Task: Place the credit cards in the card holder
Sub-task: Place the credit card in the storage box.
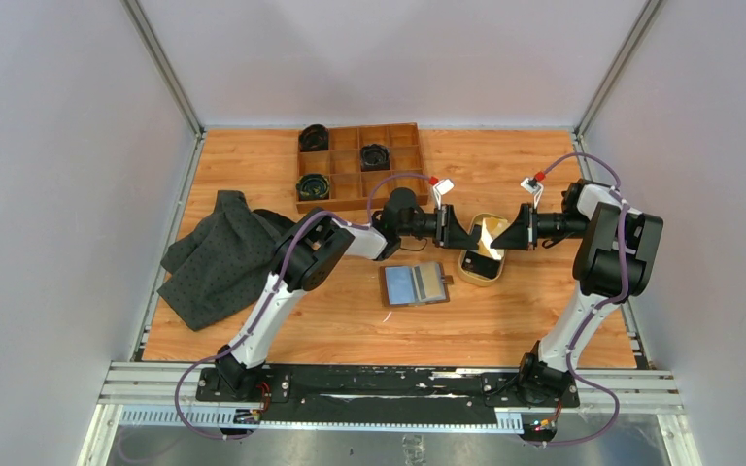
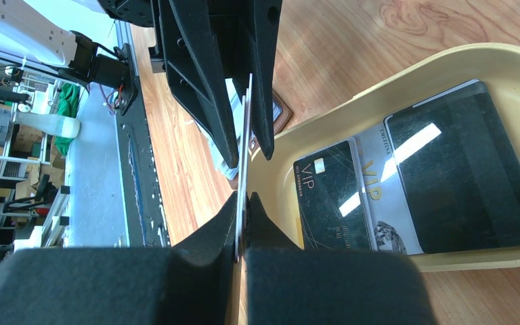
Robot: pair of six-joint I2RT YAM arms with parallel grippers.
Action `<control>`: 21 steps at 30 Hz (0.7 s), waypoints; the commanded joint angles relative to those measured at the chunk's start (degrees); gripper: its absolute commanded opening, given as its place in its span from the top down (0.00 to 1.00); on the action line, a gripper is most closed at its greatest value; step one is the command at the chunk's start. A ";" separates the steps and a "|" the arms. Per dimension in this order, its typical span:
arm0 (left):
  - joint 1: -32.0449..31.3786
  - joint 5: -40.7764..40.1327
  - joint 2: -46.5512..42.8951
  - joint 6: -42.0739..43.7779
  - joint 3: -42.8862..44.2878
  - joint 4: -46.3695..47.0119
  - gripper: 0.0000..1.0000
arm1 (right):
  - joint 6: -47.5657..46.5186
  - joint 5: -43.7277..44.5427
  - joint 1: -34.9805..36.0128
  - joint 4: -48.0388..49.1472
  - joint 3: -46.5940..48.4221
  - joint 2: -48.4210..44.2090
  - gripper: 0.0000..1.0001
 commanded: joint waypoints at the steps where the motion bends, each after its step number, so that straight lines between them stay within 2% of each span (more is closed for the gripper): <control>1: 0.06 1.21 0.22 0.37 2.05 0.03 0.72 | 0.30 0.37 -0.37 -0.45 -0.31 -0.14 1.00; 13: -0.15 2.21 -0.42 -2.03 1.87 2.56 0.80 | 3.47 1.97 -0.34 2.04 -0.44 -0.25 1.00; 21: -0.25 2.62 -0.60 -3.26 1.31 4.12 0.79 | 5.30 1.69 -0.33 3.42 -0.82 -0.64 1.00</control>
